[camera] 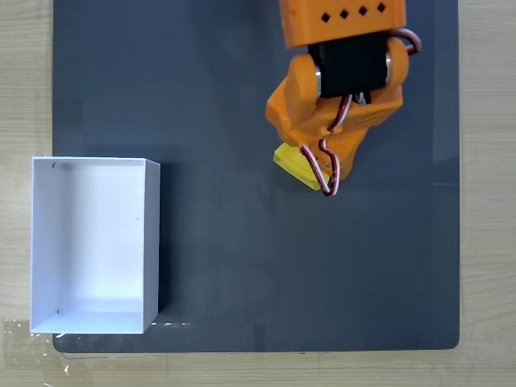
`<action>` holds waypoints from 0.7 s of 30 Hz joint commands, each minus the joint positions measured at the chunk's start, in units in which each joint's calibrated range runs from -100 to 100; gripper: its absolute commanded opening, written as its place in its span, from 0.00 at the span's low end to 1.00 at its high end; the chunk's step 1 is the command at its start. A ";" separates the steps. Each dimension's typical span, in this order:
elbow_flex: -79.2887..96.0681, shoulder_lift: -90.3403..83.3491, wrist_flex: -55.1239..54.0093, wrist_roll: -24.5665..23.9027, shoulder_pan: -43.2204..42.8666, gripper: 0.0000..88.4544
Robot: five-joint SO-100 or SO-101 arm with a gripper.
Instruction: Grasp a yellow block and put it in the box
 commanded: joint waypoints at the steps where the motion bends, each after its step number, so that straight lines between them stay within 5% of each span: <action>1: -3.74 -5.31 -0.03 -0.23 0.71 0.25; 13: -12.42 -20.31 -2.47 -0.70 6.85 0.24; 21: -11.70 -20.99 -18.18 -15.18 16.70 0.24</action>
